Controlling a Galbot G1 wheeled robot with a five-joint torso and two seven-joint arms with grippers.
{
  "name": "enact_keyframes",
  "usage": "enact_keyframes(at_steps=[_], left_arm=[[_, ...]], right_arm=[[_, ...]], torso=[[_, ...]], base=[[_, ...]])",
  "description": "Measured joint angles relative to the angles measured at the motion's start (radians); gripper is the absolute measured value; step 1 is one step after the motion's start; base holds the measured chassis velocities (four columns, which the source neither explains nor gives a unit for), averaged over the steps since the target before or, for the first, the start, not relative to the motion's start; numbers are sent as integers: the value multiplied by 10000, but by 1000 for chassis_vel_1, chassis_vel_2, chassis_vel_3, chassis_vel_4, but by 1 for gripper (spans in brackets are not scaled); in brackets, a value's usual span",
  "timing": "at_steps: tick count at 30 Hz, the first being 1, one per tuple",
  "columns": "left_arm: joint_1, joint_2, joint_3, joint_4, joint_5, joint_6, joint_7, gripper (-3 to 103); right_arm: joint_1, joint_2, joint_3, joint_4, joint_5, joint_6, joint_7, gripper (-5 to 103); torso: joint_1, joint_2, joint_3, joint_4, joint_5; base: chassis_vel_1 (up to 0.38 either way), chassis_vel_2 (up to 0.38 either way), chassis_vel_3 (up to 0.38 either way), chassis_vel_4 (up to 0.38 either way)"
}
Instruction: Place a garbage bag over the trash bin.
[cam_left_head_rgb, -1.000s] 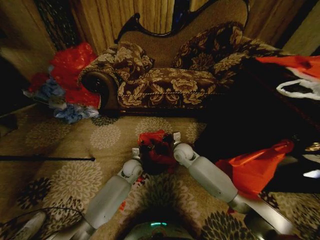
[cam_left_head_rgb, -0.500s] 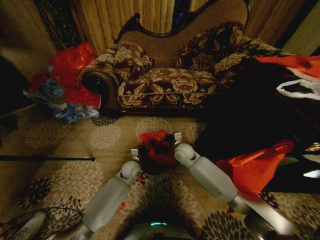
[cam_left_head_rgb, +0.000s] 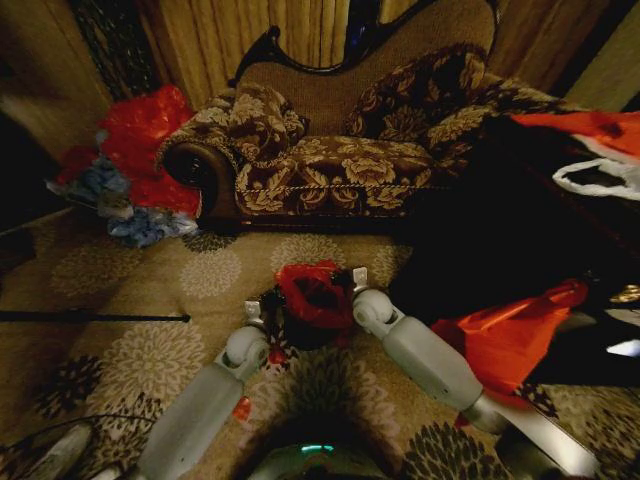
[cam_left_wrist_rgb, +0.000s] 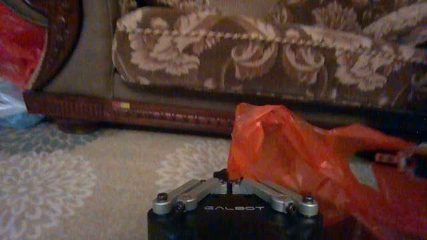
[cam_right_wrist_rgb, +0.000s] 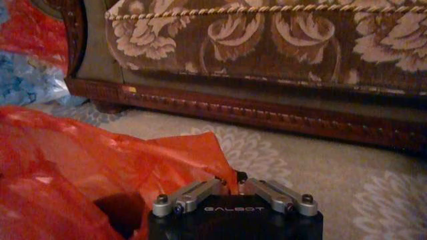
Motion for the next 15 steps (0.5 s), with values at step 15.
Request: enact_keyframes(at_steps=[15], left_arm=[[-1613,120,64,1964,-1804,615,-341,0]], right_arm=[[1589,1331,141,-4080,-1894,856,-2598,0]], torso=[[3,-1,2,1,-2]], base=[[0,0,0,0]])
